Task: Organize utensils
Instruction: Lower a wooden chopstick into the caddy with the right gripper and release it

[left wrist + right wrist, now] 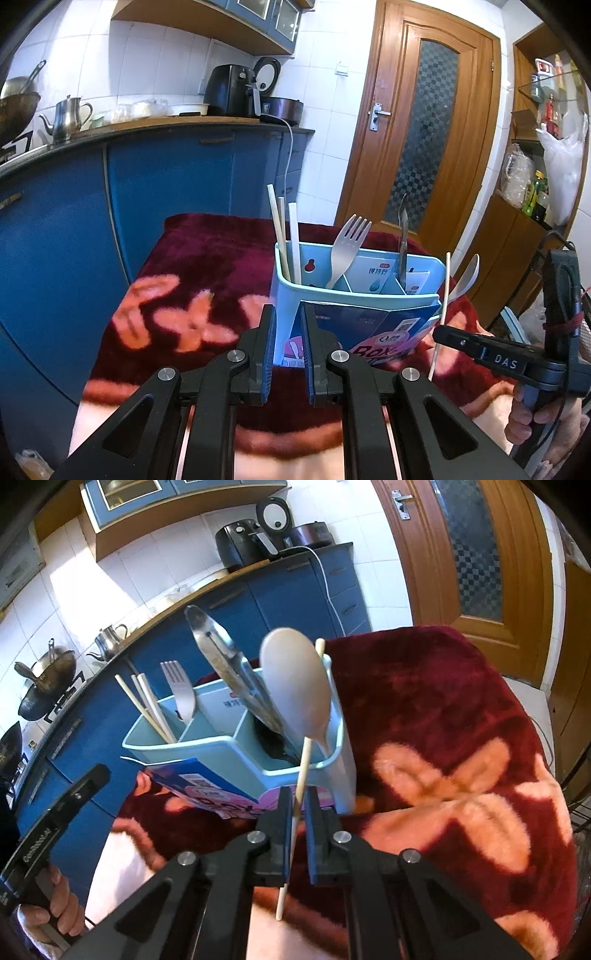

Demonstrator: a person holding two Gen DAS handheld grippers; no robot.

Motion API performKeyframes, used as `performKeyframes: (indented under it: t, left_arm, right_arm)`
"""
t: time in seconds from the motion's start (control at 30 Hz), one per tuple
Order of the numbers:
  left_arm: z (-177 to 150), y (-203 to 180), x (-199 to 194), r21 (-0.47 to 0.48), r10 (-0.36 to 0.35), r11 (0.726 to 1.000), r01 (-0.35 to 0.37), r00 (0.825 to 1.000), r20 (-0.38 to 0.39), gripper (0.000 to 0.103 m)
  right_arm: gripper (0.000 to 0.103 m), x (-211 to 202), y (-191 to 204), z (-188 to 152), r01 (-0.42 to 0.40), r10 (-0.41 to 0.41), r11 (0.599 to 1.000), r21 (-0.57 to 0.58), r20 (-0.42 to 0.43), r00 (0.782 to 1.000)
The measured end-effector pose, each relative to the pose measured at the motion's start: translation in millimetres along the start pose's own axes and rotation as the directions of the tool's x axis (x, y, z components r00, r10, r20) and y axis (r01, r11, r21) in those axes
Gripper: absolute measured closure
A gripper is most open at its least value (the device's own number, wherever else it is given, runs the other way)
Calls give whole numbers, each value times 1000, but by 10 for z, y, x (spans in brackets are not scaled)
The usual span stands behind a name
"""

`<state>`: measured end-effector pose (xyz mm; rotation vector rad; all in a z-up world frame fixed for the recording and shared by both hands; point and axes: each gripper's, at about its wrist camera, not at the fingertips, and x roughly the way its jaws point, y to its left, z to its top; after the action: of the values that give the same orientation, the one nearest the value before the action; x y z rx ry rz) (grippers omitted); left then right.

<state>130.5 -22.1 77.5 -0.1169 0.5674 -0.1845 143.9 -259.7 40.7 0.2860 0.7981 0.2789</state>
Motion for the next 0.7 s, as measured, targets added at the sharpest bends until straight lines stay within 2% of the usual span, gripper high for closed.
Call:
performKeyframes:
  t: [0.17,0.27,0.4,0.53,0.7]
  left_arm:
    - [-5,-6,0,0,-4,1000,4,1000,2,90]
    - [-7,-9,2,1,-4,1000,4,1000,3,90]
    - [-10,-15,2,4,-4,1000,4,1000,2,90]
    - [-11,-23,6,5,-6,1000,6,1000,2,90]
    - [-19,-37,18,8,-9,1000,9,1000,3,90]
  right_arm:
    - [96,-133,85,-14,-19,20,999,-26,23,1000]
    - [97,-259,172,-1,-5,11,998,-64,86,996]
    - [97,-458,315,93,38,-11,992,-122,217,976]
    - [97,-535,409,215,64,-17,986,-152,293,956]
    - [97,-532,451,407,114,-47,982,-150,391,919]
